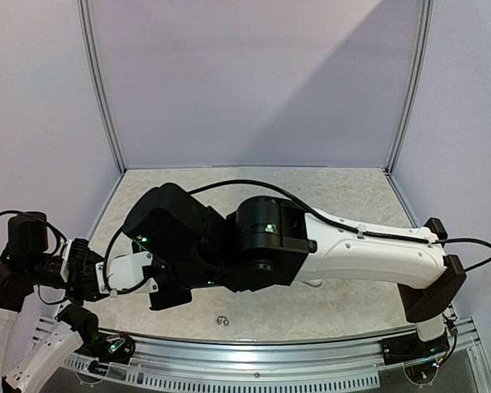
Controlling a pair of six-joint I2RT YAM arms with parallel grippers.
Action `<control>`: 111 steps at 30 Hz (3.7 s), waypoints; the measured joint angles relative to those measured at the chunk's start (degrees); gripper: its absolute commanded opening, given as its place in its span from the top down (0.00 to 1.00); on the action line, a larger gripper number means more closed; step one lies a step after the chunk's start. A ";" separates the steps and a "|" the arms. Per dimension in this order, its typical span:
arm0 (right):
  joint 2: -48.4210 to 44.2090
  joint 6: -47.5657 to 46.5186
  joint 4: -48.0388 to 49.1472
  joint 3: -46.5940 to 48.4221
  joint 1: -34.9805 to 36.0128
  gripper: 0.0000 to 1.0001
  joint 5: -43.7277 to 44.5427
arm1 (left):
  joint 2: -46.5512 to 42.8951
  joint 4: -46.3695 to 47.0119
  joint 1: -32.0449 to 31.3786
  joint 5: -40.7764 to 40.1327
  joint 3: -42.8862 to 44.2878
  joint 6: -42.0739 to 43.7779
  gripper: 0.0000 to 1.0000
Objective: Insert the wireless bluetooth earbuds into the charging case
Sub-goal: Insert the right earbud into the right side groove of the charging case, then adjust the left earbud at the center of the board.
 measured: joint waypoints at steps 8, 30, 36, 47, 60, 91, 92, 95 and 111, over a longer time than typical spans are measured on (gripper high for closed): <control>0.33 -0.20 0.26 0.26 0.00 0.92 0.07 | -0.09 0.04 0.00 -0.02 0.00 -0.02 1.00; 0.39 0.55 -0.44 0.37 0.00 0.85 1.53 | -0.37 0.42 0.00 -0.15 0.00 -0.42 1.00; 0.39 0.76 -0.26 0.37 0.00 0.86 2.14 | -0.37 0.50 0.00 -0.15 0.00 -0.61 1.00; 0.79 2.05 0.11 0.46 0.04 0.78 3.02 | -0.37 1.70 0.00 -0.22 -0.22 -3.89 1.00; 0.81 4.74 0.04 0.52 -0.04 0.66 1.99 | -0.46 5.09 0.00 1.49 -1.18 -8.81 1.00; -26.97 22.97 23.71 -28.37 -5.27 0.57 -11.28 | -2.99 14.47 -0.07 1.66 -3.26 -20.76 1.00; -28.98 25.24 25.11 -30.82 -6.88 0.57 -11.37 | -3.28 14.86 -0.07 1.33 -3.32 -21.27 1.00; -31.32 30.91 26.18 -35.39 -11.61 0.60 -10.47 | -4.24 15.52 -0.11 0.07 -3.52 -22.53 1.00; -7.69 46.58 14.82 -47.74 -16.50 0.78 -12.55 | -8.11 16.33 -0.15 -4.33 -4.94 -24.92 1.00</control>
